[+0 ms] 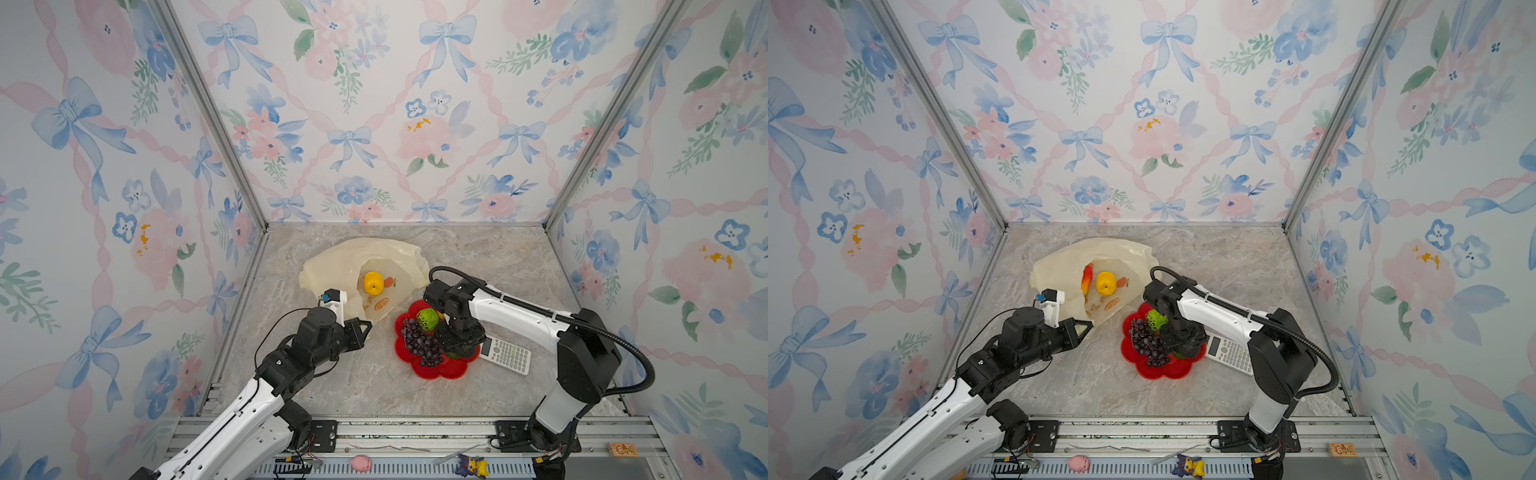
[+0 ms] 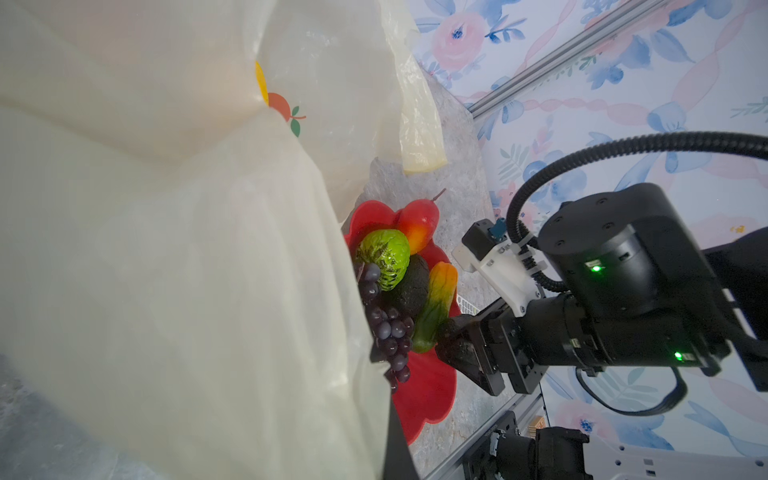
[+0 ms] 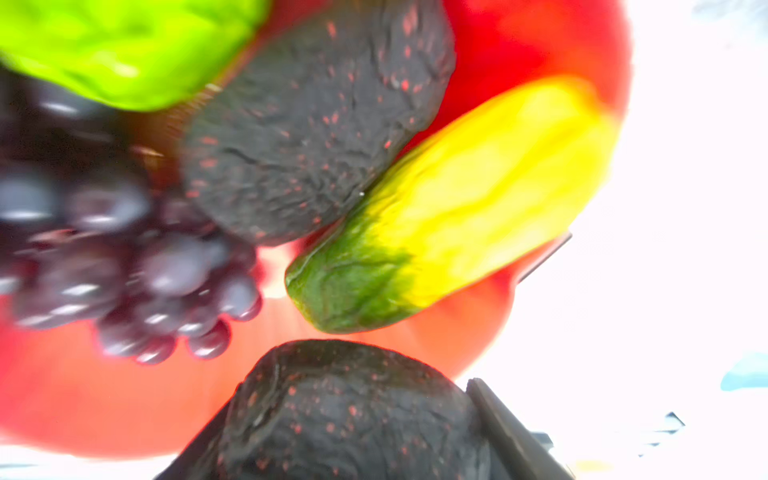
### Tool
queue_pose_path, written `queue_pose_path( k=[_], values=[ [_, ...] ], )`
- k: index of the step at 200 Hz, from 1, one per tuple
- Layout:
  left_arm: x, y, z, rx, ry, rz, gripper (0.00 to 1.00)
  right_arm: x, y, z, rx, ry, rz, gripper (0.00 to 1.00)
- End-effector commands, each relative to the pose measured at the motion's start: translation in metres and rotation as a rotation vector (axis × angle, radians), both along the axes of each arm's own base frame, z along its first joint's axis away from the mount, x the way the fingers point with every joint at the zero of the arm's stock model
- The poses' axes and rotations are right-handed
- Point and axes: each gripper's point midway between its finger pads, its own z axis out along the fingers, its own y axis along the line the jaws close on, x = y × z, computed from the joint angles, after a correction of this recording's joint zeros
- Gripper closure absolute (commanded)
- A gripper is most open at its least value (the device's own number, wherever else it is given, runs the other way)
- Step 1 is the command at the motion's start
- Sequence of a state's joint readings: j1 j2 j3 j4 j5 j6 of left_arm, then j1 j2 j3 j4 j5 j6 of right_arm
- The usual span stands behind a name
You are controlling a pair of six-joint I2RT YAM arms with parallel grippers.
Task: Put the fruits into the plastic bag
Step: 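Lower the right gripper onto the dark avocado nearest the robot and grasp it, then lift the avocado and carry it into the bag mouth with the right gripper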
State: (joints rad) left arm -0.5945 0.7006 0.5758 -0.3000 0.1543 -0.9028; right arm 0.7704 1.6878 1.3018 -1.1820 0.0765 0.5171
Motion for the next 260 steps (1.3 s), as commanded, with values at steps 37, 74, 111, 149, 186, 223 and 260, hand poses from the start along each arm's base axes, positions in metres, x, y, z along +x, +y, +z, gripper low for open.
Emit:
queue_pose_path(
  k=[37,74,111,149,186,223,260],
  values=[
    [0.002,0.001,0.004,-0.013,-0.017,0.008,1.0,0.011,0.037,0.051,0.35,0.011,-0.227,0.31],
    [0.001,0.001,0.005,-0.013,-0.024,0.004,1.0,0.034,0.074,0.076,0.593,0.012,-0.374,0.32],
    [0.002,0.0,0.005,-0.009,-0.024,-0.003,1.0,0.061,0.114,0.096,0.816,0.033,-0.508,0.33],
    [0.002,-0.001,0.006,-0.009,-0.025,-0.007,1.0,0.086,0.148,0.102,0.972,0.065,-0.612,0.33],
    [0.002,-0.002,0.007,-0.007,-0.029,-0.012,1.0,0.104,0.185,0.097,1.029,0.107,-0.63,0.33],
    [0.002,-0.003,0.009,-0.004,-0.037,-0.023,1.0,0.118,0.221,0.093,1.07,0.134,-0.63,0.33],
    [0.002,-0.006,0.008,-0.002,-0.03,-0.039,1.0,0.133,0.254,0.085,1.14,0.172,-0.689,0.34]
  ],
)
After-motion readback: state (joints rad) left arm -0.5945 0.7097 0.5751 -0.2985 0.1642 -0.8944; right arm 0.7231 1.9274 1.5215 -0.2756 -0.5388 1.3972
